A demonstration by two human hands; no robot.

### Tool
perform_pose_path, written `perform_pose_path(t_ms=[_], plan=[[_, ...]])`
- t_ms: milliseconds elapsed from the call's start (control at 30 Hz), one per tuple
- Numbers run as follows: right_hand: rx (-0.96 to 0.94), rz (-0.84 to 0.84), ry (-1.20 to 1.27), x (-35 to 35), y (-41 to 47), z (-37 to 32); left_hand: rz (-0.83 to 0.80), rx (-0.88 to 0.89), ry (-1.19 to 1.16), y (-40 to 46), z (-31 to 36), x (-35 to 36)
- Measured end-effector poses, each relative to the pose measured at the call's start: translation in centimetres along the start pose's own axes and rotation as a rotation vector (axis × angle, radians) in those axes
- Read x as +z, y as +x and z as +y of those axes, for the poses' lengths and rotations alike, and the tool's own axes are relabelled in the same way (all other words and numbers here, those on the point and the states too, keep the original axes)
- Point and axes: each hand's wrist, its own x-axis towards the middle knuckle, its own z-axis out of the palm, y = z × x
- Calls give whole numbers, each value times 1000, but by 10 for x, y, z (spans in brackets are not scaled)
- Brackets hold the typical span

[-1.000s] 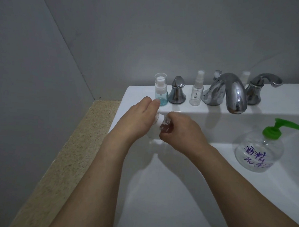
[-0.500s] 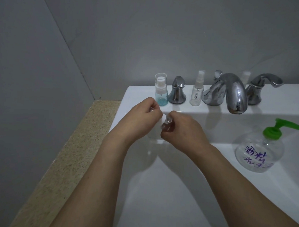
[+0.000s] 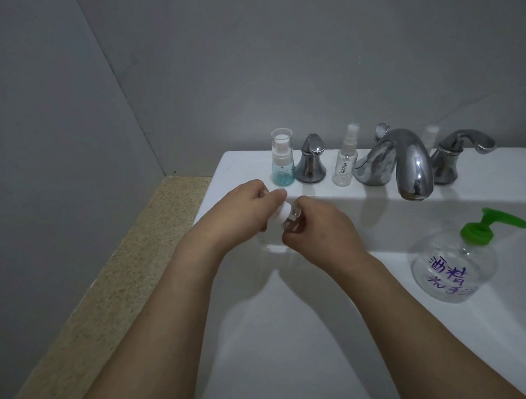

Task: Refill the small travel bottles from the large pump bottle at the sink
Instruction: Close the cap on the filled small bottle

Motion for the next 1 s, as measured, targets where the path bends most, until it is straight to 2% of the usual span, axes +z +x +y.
perform_pose_path(t_ms=[200,300,433,600,733,1000], plan=[[34,-23,23,0,-1,1,-118,119,-36,1,-3,-3],[24,-13,27,-1,0,1,-82,86,-115,-1,0,-3],[11,-19,32,-2,-1,0,6,54,-4,1,-3,-3],[29,-26,38,-3,-1,0,-107,106,-53,2,-7,-6],[22,-51,40,-2,-2,-1,-89,67,-28,3,-8,-5],[105,-170,160,-6,-3,-1,-161,192,-11,2,-9,-11]])
